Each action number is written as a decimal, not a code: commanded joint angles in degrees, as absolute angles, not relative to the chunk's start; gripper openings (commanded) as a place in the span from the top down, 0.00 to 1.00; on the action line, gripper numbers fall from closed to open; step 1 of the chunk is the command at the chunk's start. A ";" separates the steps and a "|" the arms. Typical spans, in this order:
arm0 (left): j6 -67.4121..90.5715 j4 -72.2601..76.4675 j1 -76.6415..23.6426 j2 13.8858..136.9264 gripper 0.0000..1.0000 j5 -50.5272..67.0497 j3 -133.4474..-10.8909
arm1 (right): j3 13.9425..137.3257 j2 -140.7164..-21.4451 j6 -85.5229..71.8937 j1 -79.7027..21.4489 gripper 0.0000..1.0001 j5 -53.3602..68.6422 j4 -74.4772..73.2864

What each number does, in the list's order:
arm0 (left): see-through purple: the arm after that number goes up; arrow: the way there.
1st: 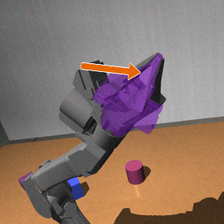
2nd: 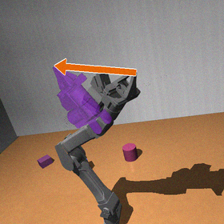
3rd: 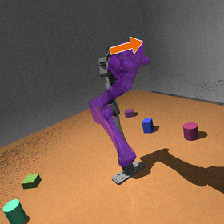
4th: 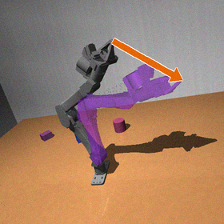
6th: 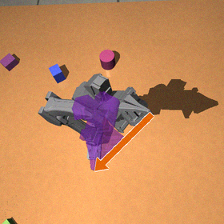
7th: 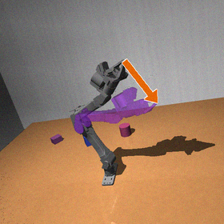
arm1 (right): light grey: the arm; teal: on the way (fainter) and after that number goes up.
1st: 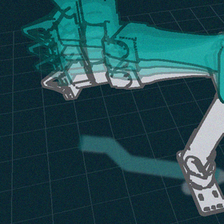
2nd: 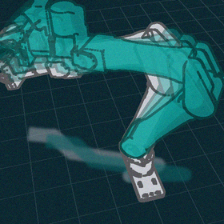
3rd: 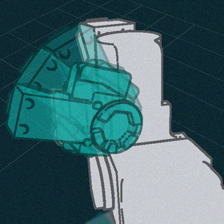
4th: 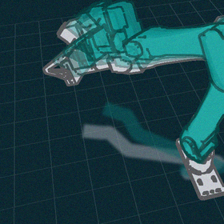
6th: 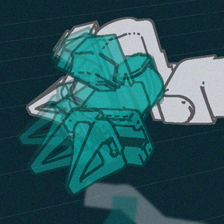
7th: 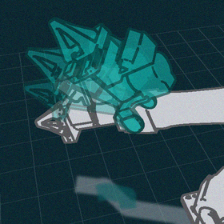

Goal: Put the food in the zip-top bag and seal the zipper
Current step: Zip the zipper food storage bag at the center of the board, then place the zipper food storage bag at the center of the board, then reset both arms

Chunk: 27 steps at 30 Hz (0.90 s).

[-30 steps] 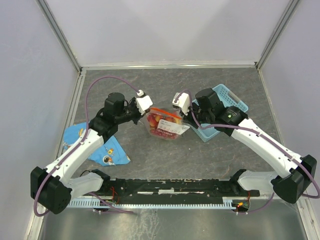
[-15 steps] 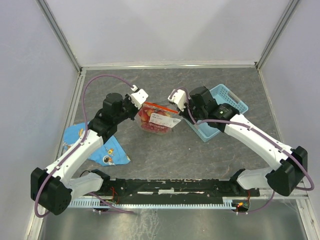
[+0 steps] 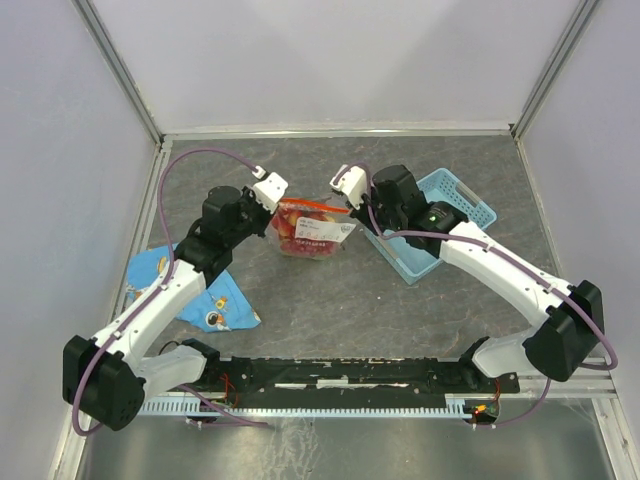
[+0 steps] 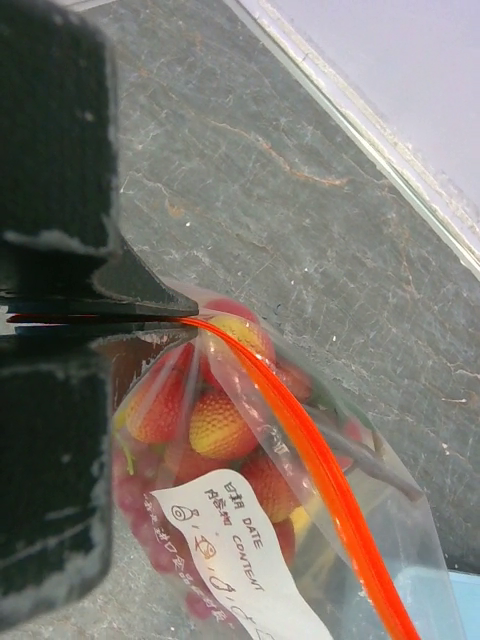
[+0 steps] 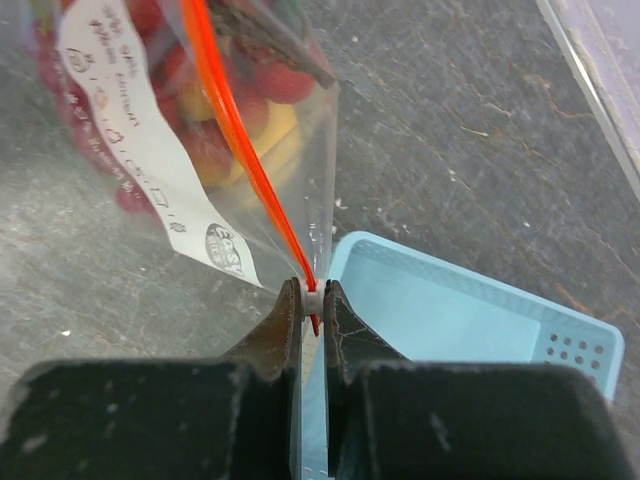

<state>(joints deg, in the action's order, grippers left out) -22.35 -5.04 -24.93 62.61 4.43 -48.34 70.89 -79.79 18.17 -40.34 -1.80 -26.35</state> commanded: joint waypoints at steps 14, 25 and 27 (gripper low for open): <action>-8.84 -9.24 -24.23 49.62 0.63 6.19 -45.64 | 66.24 -72.42 12.80 -40.07 0.88 18.41 -25.99; -2.09 -5.70 -24.21 34.71 0.28 -0.69 -40.42 | 62.91 -62.10 7.96 -39.94 0.22 -7.04 -25.81; 0.66 -5.36 -24.24 31.54 0.21 -4.76 -39.57 | 60.70 -58.67 7.62 -39.77 0.14 -13.92 -25.43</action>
